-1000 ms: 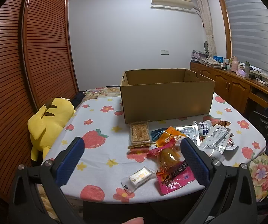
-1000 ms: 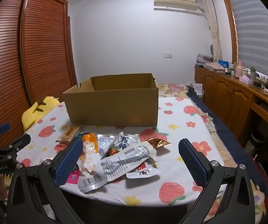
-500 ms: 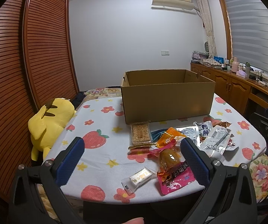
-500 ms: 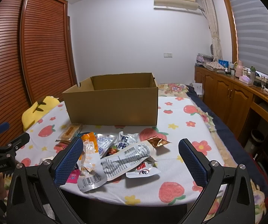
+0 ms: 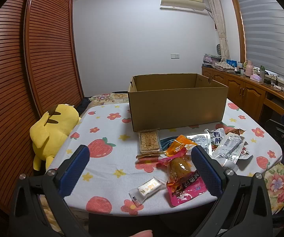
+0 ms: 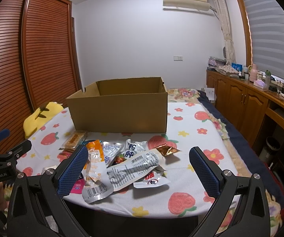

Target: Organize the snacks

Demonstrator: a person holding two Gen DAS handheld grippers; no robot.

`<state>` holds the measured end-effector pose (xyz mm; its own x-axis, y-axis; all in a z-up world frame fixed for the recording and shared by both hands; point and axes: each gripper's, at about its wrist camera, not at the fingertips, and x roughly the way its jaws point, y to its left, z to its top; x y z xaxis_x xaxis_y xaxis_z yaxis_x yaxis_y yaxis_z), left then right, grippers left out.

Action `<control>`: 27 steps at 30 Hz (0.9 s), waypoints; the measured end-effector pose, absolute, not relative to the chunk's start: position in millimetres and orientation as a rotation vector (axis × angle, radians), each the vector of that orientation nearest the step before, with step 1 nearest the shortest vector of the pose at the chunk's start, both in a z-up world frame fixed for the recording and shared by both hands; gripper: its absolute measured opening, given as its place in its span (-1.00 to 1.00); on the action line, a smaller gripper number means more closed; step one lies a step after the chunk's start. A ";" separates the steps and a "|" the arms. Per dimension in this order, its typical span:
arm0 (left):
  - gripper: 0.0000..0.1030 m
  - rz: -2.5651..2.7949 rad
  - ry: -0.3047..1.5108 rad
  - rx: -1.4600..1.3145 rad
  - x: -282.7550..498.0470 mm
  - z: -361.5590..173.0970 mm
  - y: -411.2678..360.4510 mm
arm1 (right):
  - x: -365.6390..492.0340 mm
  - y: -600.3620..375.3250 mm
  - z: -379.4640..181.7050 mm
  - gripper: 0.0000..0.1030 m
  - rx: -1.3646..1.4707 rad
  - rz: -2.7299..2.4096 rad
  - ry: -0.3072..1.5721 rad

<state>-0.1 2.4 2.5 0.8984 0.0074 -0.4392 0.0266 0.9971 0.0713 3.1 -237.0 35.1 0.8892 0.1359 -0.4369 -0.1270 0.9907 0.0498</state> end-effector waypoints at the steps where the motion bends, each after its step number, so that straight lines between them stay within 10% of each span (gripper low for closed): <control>1: 1.00 -0.010 0.455 0.077 0.2 2.6 2.6 | 3.0 -237.0 35.0 1.00 0.020 0.137 0.455; 27: 1.00 -0.016 0.466 0.073 1.2 3.8 2.5 | 2.0 -238.5 35.5 1.00 0.020 0.138 0.457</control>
